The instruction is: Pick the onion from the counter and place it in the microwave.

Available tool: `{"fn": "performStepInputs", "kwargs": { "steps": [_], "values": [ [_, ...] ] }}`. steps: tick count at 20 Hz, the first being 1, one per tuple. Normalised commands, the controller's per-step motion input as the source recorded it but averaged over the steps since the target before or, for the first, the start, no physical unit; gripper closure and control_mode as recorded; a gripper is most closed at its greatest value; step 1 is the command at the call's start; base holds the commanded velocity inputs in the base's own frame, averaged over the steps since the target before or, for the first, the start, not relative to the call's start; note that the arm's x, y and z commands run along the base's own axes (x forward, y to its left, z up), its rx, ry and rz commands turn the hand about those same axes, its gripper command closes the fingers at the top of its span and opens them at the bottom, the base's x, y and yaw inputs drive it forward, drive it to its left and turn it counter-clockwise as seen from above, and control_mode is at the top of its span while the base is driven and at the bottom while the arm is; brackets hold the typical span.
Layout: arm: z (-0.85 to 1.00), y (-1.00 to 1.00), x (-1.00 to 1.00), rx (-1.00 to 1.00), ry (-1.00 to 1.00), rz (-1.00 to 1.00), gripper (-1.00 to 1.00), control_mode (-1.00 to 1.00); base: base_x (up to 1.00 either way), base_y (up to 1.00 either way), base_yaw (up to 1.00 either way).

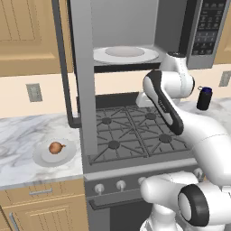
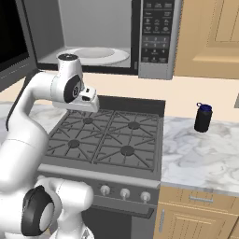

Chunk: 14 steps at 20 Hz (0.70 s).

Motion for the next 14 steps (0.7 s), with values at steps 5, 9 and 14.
{"fn": "performStepInputs", "kwargs": {
  "steps": [5, 9, 14],
  "values": [
    [-0.01, 0.00, -0.10, 0.00, 0.00, 0.00, -1.00, -1.00, 0.00, 0.00, 0.00],
    [-0.11, 0.00, -0.36, 0.00, -0.02, 0.01, -1.00, -1.00, 0.00, 0.00, 0.00],
    [-0.27, 0.19, -0.57, 0.00, -0.03, 0.18, -1.00, -1.00, 0.00, 0.00, 0.00]
  ]
}}
